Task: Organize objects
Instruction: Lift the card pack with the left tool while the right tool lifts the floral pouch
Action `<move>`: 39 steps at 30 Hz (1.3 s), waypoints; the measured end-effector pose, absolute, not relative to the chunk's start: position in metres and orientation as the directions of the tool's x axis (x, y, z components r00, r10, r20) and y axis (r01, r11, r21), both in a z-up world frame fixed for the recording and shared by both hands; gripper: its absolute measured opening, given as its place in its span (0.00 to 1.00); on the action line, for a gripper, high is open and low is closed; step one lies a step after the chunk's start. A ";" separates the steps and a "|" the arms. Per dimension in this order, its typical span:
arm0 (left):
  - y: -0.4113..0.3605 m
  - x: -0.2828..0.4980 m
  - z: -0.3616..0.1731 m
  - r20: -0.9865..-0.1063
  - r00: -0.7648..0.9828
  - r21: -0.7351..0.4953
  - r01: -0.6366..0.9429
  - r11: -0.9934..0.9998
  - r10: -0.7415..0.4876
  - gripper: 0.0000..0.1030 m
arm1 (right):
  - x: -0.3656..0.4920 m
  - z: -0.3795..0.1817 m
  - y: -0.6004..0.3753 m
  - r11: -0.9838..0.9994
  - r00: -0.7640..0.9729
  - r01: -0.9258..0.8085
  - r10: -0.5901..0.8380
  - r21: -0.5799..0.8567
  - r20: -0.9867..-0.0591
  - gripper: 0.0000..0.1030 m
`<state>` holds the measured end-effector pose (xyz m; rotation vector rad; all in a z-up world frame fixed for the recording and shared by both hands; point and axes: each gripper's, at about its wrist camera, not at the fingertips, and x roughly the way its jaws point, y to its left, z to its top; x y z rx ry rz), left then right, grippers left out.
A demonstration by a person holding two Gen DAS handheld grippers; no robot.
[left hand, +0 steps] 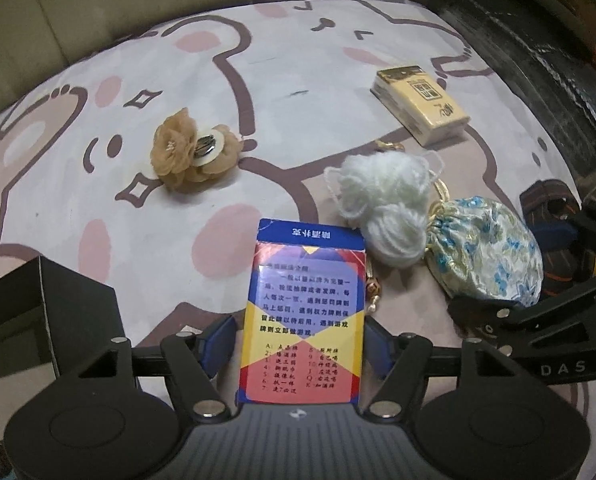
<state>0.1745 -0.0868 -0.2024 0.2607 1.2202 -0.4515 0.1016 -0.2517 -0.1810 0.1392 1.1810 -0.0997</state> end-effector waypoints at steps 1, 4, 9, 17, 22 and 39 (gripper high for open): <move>-0.087 0.175 -0.202 -0.944 0.270 -0.046 0.465 0.884 -0.191 0.59 | 0.102 -0.181 -0.252 0.987 0.375 0.148 -0.003 0.056 -0.927 0.83; -0.085 0.177 -0.199 -0.946 0.260 -0.062 0.438 0.897 -0.192 0.59 | 0.101 -0.178 -0.250 0.988 0.369 0.147 -0.012 0.046 -0.930 0.82; -0.082 0.173 -0.188 -0.941 0.277 -0.067 0.411 0.909 -0.195 0.59 | 0.097 -0.166 -0.254 0.981 0.398 0.185 -0.027 0.051 -0.917 0.82; -0.077 0.160 -0.158 -0.911 0.348 -0.082 0.372 0.925 -0.221 0.58 | 0.086 -0.128 -0.257 0.963 0.491 0.255 -0.051 0.088 -0.869 0.82; -0.067 0.151 -0.137 -0.888 0.395 -0.096 0.346 0.933 -0.238 0.58 | 0.077 -0.104 -0.256 0.951 0.546 0.295 -0.085 0.096 -0.834 0.82; -0.006 0.129 -0.084 -0.816 0.530 -0.116 0.242 0.963 -0.232 0.59 | 0.063 -0.060 -0.231 0.929 0.623 0.356 -0.151 0.107 -0.767 0.82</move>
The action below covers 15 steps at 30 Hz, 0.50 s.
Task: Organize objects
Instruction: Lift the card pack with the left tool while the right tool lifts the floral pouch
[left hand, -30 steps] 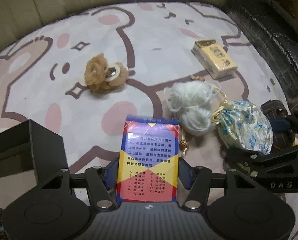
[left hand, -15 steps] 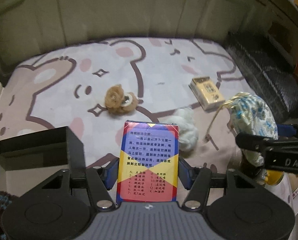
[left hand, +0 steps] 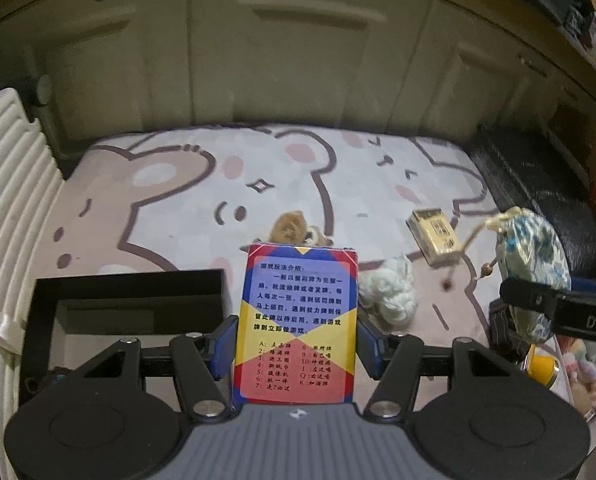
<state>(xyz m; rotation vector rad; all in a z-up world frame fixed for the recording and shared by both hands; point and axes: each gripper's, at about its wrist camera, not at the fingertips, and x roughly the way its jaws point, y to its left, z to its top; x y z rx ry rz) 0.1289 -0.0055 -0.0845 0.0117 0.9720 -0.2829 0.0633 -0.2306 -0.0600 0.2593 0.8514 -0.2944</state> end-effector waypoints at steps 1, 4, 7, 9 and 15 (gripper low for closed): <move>-0.001 0.128 -0.082 -0.810 0.540 -0.117 0.233 0.965 -0.229 0.59 | 0.064 -0.059 -0.228 0.927 0.623 0.359 -0.153 0.106 -0.767 0.82; 0.013 0.127 -0.077 -0.800 0.560 -0.116 0.205 0.972 -0.214 0.59 | 0.066 -0.057 -0.223 0.922 0.629 0.370 -0.154 0.118 -0.762 0.82; 0.027 0.127 -0.075 -0.796 0.574 -0.106 0.179 0.978 -0.192 0.59 | 0.070 -0.053 -0.216 0.917 0.637 0.376 -0.150 0.135 -0.756 0.82; 0.038 0.127 -0.074 -0.791 0.584 -0.112 0.156 0.981 -0.183 0.59 | 0.073 -0.052 -0.209 0.917 0.642 0.371 -0.139 0.147 -0.754 0.82; 0.070 0.129 -0.074 -0.771 0.616 -0.135 0.088 0.987 -0.161 0.59 | 0.089 -0.048 -0.176 0.944 0.656 0.301 -0.100 0.137 -0.748 0.82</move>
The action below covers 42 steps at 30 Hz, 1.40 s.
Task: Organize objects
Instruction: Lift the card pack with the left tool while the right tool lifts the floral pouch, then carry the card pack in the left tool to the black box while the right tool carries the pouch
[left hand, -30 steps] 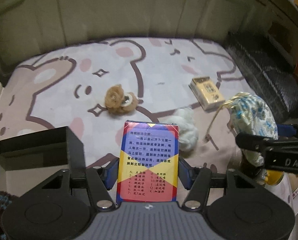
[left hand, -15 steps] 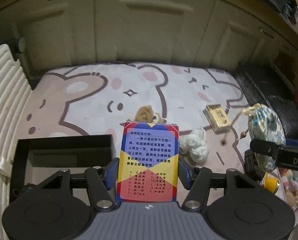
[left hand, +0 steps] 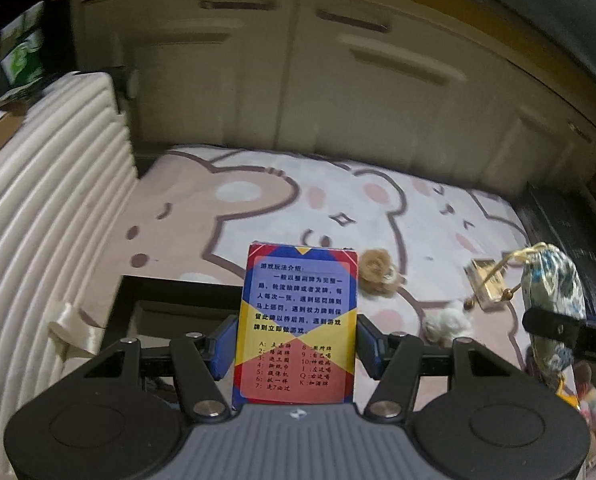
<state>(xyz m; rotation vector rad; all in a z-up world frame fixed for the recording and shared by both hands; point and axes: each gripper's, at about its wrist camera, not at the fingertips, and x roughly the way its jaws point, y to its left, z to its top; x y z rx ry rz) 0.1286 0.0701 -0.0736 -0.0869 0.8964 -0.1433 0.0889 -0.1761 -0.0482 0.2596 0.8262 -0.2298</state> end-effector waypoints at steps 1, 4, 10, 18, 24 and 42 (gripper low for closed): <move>0.076 0.129 -0.074 -0.768 0.620 -0.141 0.075 0.987 -0.157 0.59 | 0.091 -0.048 -0.170 0.948 0.659 0.287 -0.090 0.139 -0.747 0.82; 0.091 0.130 -0.075 -0.764 0.628 -0.155 0.039 0.987 -0.145 0.59 | 0.097 -0.045 -0.153 0.958 0.671 0.248 -0.063 0.143 -0.739 0.82; 0.112 0.134 -0.086 -0.777 0.616 -0.163 0.004 0.987 -0.131 0.59 | 0.110 -0.043 -0.126 0.968 0.681 0.195 -0.017 0.160 -0.732 0.82; 0.138 0.143 -0.102 -0.763 0.622 -0.259 -0.044 0.965 -0.176 0.59 | 0.124 -0.046 -0.102 0.965 0.679 0.154 0.052 0.212 -0.732 0.82; 0.139 0.154 -0.122 -0.761 0.608 -0.314 -0.038 0.949 -0.227 0.59 | 0.132 -0.049 -0.089 0.967 0.670 0.128 0.080 0.221 -0.738 0.82; 0.141 0.172 -0.172 -0.845 0.522 -0.119 0.022 0.993 -0.113 0.59 | 0.159 -0.069 -0.063 0.942 0.609 0.096 0.200 0.321 -0.768 0.82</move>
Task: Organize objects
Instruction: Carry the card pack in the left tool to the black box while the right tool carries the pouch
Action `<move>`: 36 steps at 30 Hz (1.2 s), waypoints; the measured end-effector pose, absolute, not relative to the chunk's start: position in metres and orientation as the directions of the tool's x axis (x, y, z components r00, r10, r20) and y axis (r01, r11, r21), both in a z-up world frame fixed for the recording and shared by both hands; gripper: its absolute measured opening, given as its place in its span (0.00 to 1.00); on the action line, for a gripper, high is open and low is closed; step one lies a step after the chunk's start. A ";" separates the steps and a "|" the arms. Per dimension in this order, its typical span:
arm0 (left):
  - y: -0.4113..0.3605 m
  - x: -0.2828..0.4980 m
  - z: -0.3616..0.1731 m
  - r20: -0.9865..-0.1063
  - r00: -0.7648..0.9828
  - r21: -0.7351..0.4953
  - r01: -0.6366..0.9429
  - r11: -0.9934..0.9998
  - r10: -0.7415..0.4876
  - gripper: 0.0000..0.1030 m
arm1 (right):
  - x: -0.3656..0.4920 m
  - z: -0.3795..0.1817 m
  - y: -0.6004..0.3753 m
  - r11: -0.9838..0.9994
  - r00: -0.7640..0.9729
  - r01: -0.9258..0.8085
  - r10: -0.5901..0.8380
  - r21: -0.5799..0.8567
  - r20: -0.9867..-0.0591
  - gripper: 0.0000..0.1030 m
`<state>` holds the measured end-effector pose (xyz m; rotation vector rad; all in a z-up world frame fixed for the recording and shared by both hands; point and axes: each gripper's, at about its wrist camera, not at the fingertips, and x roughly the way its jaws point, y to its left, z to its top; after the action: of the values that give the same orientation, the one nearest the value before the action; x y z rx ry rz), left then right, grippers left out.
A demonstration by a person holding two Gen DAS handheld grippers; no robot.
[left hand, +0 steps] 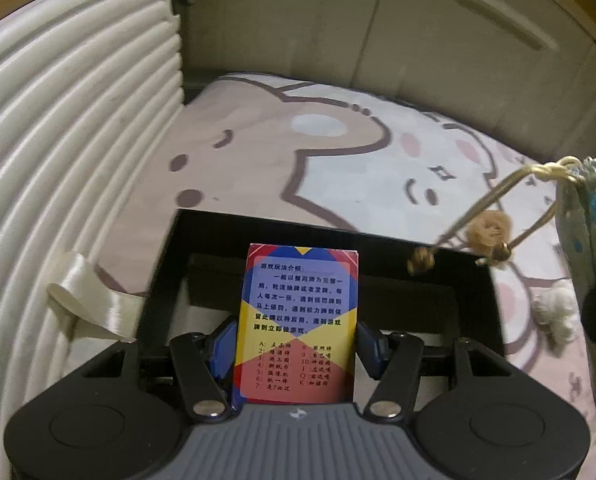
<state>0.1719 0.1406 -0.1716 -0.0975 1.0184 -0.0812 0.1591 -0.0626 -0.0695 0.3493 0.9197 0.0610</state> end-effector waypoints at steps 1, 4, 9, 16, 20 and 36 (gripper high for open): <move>0.143 0.172 -0.172 -0.846 0.523 -0.111 0.019 0.994 -0.104 0.59 | 0.161 -0.072 -0.059 0.939 0.602 0.096 0.209 0.329 -0.771 0.82; 0.147 0.173 -0.173 -0.847 0.528 -0.074 0.012 0.997 -0.069 0.58 | 0.166 -0.079 -0.051 0.933 0.582 0.099 0.227 0.345 -0.781 0.82; 0.148 0.172 -0.175 -0.840 0.541 -0.027 0.031 0.999 -0.039 0.58 | 0.174 -0.091 -0.043 0.920 0.566 0.124 0.242 0.372 -0.788 0.82; 0.146 0.172 -0.176 -0.841 0.539 -0.004 0.051 0.999 -0.031 0.58 | 0.185 -0.109 -0.045 0.906 0.566 0.174 0.229 0.386 -0.792 0.84; 0.141 0.171 -0.178 -0.844 0.536 0.036 0.080 0.996 -0.013 0.60 | 0.184 -0.108 -0.043 0.935 0.566 0.146 0.189 0.324 -0.802 0.91; 0.151 0.161 -0.146 -0.829 0.552 -0.081 0.047 0.996 -0.094 0.51 | 0.178 -0.100 -0.060 0.911 0.562 0.166 0.226 0.377 -0.796 0.52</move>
<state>0.1609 0.1512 -0.1460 -0.0514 0.9830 -0.0834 0.1785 -0.0602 -0.1001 0.4409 0.9824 0.0368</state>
